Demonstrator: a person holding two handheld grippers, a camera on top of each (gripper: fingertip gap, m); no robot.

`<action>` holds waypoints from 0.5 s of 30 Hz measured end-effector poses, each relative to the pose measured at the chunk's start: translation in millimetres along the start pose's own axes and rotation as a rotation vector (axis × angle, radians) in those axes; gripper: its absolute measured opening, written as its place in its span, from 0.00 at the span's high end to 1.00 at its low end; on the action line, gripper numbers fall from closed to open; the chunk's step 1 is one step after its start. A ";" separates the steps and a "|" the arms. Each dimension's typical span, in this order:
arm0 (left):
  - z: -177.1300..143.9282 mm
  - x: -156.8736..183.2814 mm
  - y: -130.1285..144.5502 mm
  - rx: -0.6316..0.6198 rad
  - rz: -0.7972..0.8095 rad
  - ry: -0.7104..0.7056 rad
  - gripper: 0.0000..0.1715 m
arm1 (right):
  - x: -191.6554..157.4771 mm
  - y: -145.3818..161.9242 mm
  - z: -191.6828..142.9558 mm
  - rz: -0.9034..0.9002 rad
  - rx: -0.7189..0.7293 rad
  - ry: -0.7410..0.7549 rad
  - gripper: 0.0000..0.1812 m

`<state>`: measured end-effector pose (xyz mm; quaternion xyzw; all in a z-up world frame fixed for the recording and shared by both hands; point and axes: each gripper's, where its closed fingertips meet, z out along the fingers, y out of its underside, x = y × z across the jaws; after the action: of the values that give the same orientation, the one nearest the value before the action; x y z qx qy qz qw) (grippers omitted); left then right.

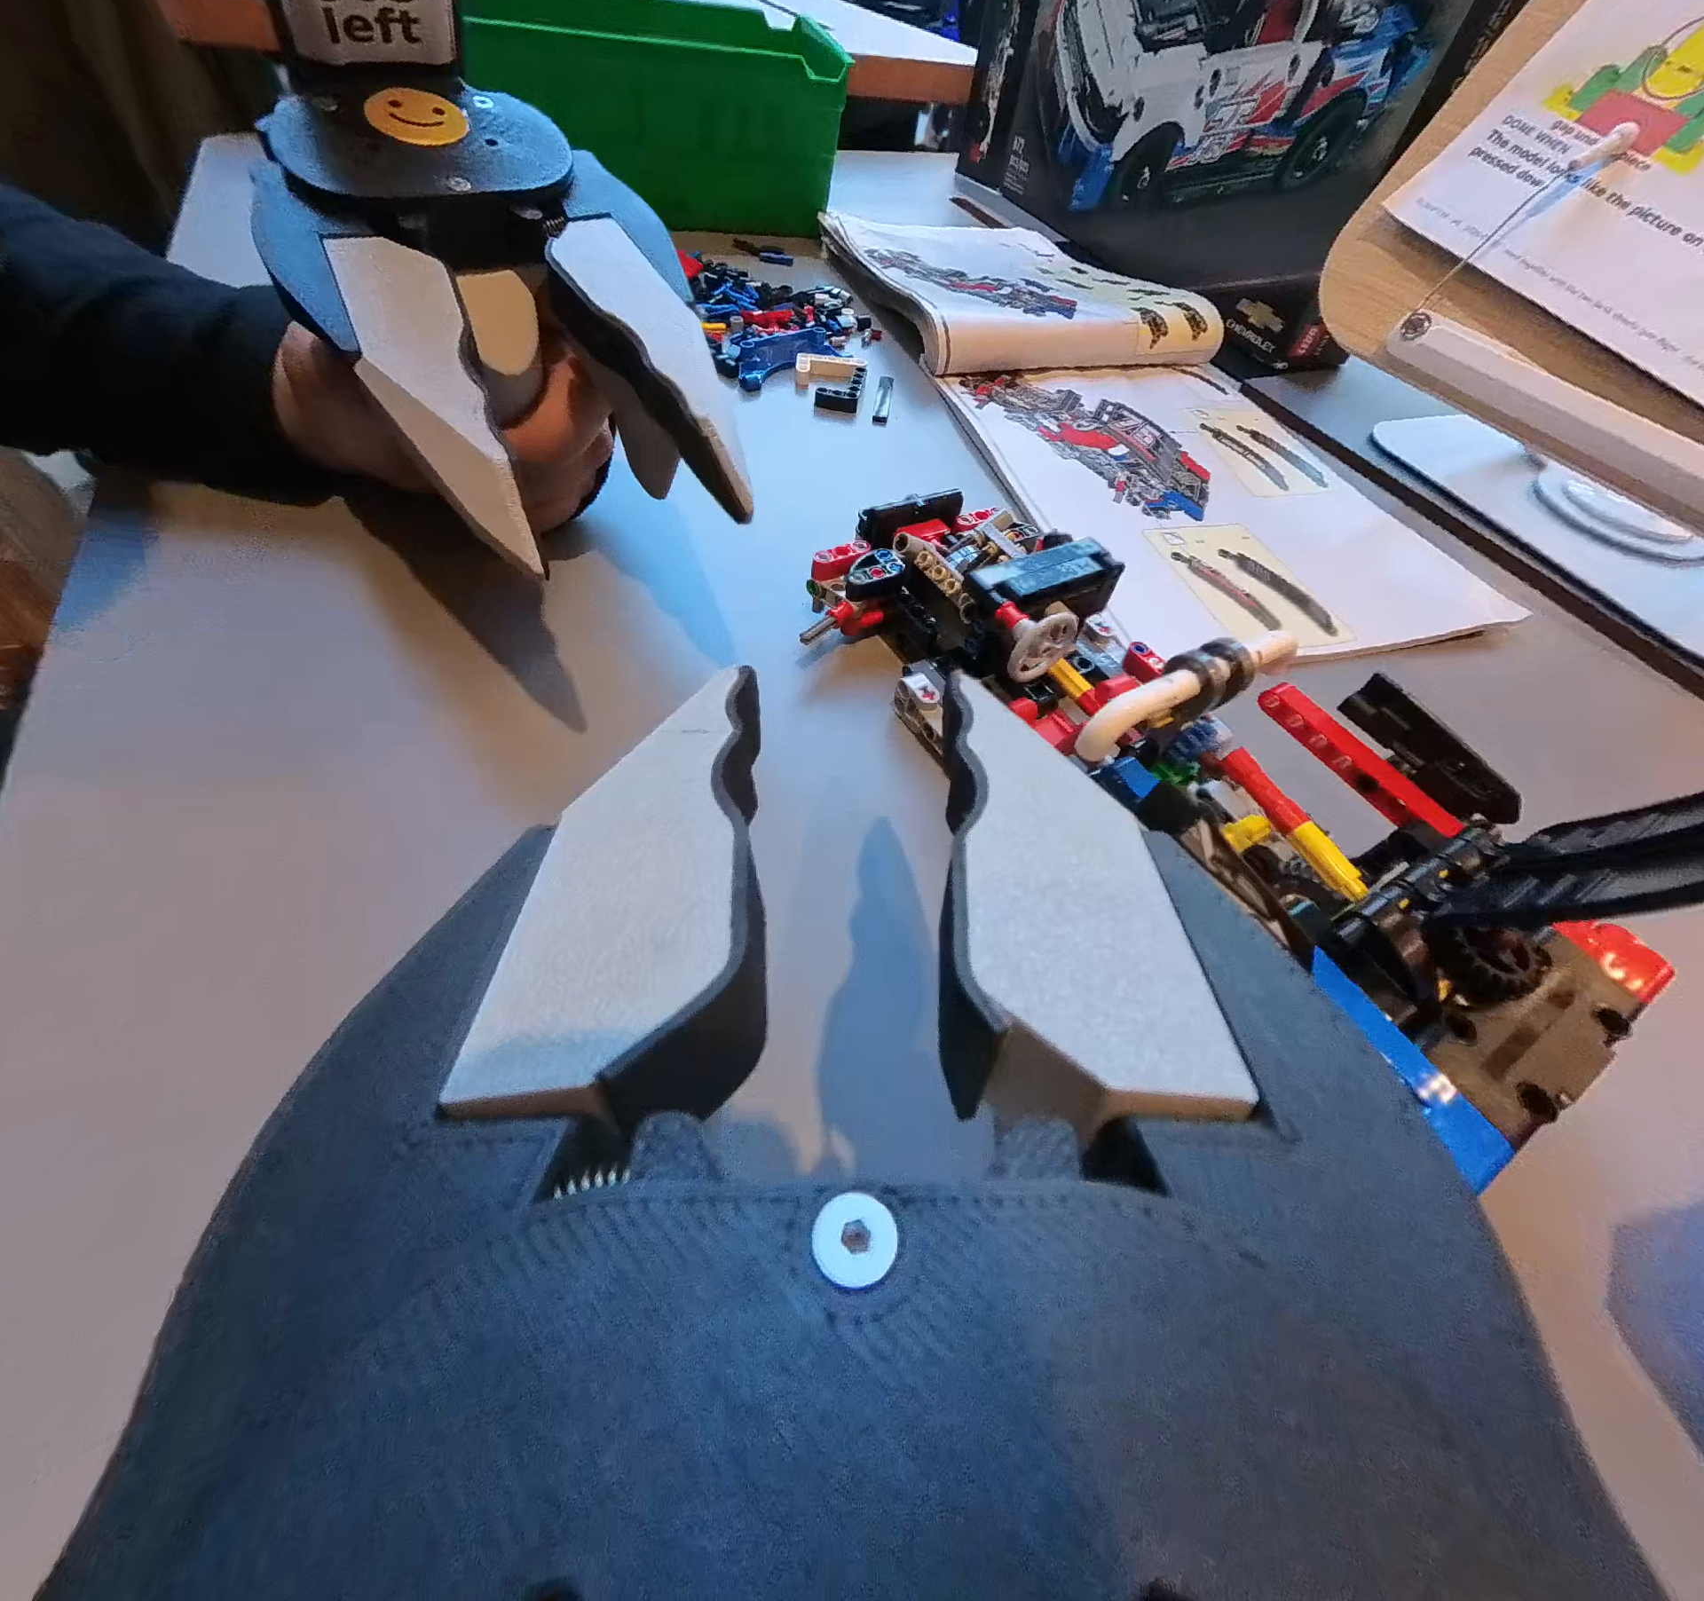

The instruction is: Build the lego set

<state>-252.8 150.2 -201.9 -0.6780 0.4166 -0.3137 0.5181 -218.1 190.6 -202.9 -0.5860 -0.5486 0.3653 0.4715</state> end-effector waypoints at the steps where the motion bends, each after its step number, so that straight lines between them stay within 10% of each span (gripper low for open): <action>1: -0.3 -0.6 -0.2 0.002 -0.002 -0.004 0.73 | -3.1 -4.1 -1.3 0.013 -0.006 -0.011 0.79; 15: -3.2 -0.8 -1.5 0.015 0.014 -0.020 0.73 | -36.1 18.9 -72.1 -0.010 -0.308 -0.036 0.75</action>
<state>-255.5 149.8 -199.6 -0.6741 0.4139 -0.3064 0.5294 -149.1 144.9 -203.3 -0.6420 -0.6092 0.2850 0.3681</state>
